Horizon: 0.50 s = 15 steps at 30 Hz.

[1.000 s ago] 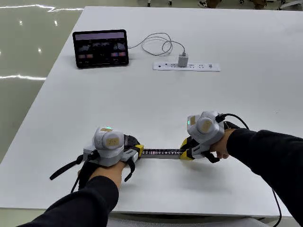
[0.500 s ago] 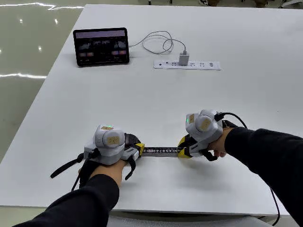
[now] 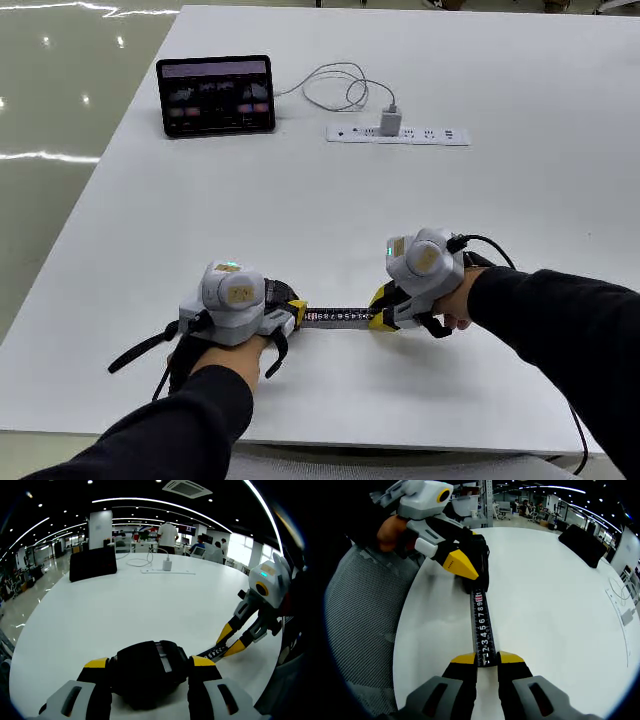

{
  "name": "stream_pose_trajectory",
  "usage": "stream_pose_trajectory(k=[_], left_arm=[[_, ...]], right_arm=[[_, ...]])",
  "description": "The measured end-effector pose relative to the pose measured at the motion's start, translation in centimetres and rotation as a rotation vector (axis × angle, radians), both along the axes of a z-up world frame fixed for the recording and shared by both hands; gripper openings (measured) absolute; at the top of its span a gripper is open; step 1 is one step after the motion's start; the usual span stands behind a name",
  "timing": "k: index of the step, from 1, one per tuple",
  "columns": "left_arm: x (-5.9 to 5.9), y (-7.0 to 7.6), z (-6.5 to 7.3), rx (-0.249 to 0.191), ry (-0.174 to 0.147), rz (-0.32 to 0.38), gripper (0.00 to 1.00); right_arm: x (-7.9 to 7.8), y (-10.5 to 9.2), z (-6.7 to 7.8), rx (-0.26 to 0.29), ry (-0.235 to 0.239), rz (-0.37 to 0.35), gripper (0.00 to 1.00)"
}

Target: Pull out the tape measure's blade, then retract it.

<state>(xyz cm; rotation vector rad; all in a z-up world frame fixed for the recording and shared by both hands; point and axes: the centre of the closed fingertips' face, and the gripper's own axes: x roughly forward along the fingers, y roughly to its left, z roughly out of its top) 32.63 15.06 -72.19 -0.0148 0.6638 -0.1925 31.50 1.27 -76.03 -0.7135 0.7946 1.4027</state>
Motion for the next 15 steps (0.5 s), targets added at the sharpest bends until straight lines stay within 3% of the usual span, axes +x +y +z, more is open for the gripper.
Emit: stream_pose_trajectory(k=[15], left_arm=[[0.0, 0.0, 0.0, -0.006, 0.0, 0.0, 0.57]], right_arm=[[-0.1, 1.1, -0.2, 0.016, -0.003, 0.01, 0.11]])
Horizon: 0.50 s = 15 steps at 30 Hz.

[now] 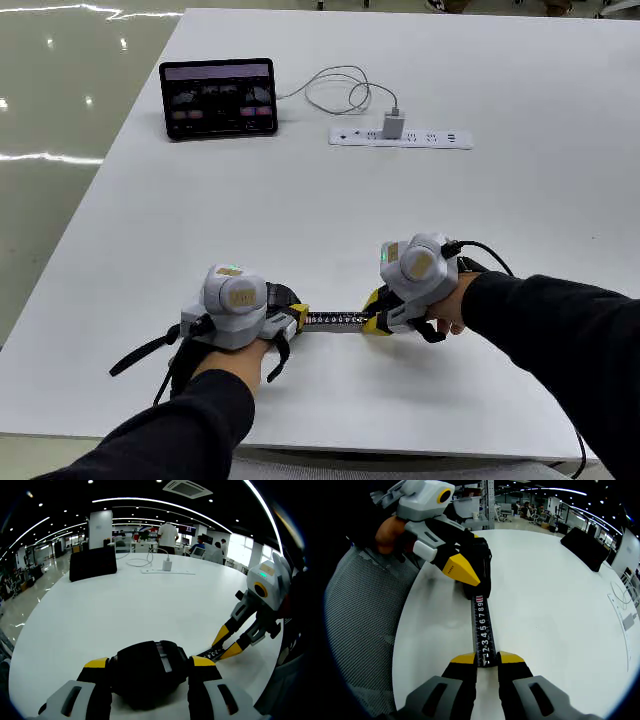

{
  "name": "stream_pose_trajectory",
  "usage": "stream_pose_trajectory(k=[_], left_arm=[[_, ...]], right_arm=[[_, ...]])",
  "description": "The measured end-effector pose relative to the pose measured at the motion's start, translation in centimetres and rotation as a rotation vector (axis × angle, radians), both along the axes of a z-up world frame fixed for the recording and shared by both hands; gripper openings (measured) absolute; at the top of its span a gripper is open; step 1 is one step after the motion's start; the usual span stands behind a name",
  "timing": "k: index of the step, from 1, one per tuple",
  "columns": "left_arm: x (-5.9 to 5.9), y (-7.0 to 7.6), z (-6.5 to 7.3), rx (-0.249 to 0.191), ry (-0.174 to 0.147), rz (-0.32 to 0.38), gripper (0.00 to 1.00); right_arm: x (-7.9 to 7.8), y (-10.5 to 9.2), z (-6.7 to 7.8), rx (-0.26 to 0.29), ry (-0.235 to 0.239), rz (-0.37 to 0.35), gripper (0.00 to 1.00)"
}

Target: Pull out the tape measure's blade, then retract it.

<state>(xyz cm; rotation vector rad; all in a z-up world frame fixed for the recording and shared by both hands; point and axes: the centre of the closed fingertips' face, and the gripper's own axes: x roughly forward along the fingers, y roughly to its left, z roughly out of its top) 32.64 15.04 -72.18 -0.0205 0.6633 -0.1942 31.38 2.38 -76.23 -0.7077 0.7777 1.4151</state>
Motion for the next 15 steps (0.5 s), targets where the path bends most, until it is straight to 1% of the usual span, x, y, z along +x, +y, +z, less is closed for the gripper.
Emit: stream_pose_trajectory(k=[5, 15], left_arm=[[-0.02, 0.0, -0.01, 0.001, 0.001, -0.001, 0.57], [-0.06, -0.01, 0.0, 0.001, 0.003, -0.001, 0.57]], right_arm=[[-0.04, 0.32, -0.05, 0.006, 0.01, -0.003, 0.11], [-0.06, 0.83, 0.1, 0.017, 0.01, 0.001, 0.11]])
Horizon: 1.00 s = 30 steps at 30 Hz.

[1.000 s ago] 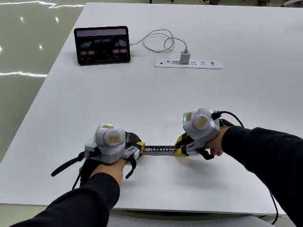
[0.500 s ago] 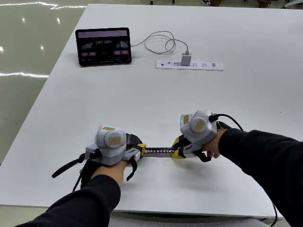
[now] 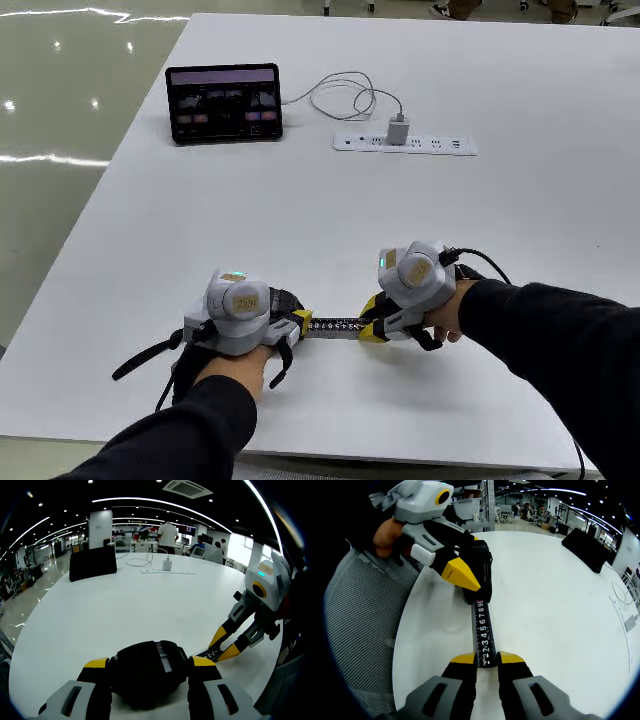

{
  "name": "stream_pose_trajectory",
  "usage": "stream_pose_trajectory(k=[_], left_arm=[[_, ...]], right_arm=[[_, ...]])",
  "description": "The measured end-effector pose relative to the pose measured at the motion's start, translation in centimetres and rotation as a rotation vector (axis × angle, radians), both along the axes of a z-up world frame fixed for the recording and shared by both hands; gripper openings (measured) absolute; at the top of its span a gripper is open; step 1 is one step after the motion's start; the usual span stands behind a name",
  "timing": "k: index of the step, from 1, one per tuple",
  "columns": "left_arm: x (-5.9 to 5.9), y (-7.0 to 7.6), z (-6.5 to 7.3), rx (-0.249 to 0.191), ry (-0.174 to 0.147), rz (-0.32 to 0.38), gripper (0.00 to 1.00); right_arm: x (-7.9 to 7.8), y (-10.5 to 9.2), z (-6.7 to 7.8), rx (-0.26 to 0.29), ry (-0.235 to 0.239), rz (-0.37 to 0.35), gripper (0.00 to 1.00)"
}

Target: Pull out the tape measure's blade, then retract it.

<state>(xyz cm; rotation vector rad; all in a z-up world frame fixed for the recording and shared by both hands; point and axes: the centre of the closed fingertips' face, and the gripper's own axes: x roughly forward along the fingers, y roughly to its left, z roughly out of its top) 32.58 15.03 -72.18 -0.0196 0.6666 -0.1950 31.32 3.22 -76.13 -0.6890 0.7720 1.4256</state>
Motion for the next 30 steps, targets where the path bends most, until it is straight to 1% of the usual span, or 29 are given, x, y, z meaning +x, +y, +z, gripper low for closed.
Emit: stream_pose_trajectory(k=[12, 30], left_arm=[[0.0, 0.0, 0.0, -0.002, 0.001, 0.001, 0.57], [0.0, 0.0, 0.0, -0.005, 0.002, 0.002, 0.57]], right_arm=[[-0.2, 1.2, 0.1, 0.015, -0.003, 0.006, 0.11], [-0.1, 2.0, -0.1, 0.018, -0.003, 0.004, 0.11]])
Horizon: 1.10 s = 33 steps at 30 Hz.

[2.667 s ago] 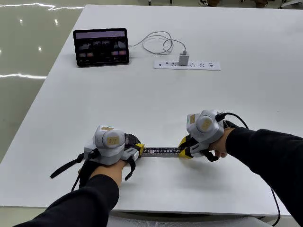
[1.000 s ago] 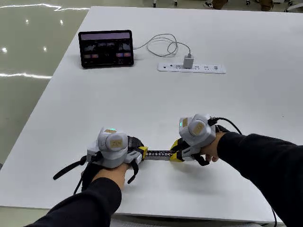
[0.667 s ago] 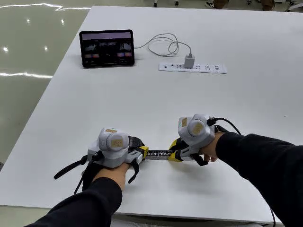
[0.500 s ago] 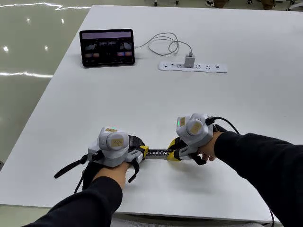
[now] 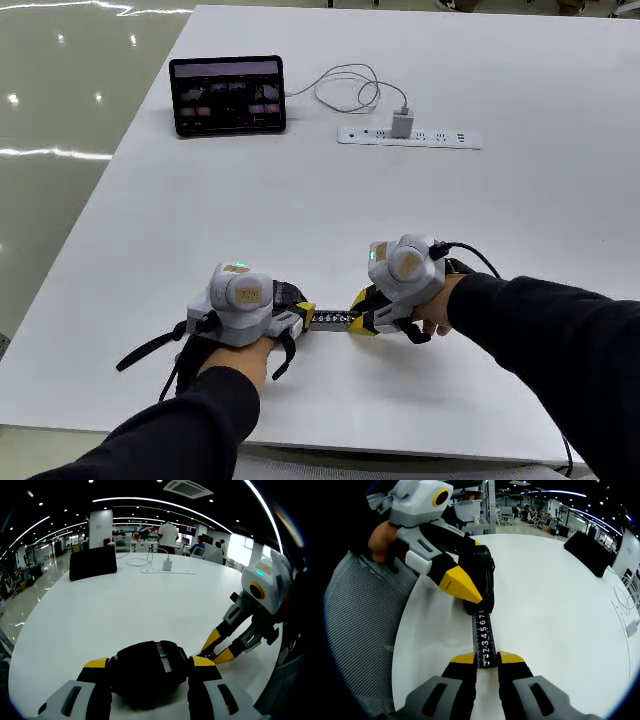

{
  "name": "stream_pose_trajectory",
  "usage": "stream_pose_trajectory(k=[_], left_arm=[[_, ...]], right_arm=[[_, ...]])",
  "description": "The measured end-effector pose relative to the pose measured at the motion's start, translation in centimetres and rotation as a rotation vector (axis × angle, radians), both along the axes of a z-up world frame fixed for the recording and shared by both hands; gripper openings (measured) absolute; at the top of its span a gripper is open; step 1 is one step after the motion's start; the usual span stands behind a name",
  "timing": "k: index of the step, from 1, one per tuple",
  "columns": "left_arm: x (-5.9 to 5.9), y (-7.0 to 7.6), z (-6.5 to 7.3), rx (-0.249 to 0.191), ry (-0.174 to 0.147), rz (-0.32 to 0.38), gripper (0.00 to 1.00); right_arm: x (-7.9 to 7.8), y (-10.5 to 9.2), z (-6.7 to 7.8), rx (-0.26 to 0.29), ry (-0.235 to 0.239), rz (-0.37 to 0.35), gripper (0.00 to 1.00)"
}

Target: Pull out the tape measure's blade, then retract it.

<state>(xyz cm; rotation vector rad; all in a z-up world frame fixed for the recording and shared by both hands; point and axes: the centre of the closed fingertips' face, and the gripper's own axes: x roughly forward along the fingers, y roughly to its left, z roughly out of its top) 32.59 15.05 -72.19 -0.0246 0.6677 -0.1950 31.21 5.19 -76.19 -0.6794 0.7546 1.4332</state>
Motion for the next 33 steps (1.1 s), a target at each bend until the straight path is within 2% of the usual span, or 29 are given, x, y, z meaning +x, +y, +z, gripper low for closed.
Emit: stream_pose_trajectory(k=[33], left_arm=[[0.0, 0.0, -0.1, -0.007, 0.005, 0.003, 0.57]], right_arm=[[-0.1, 1.9, 0.1, 0.021, -0.002, 0.0, 0.11]])
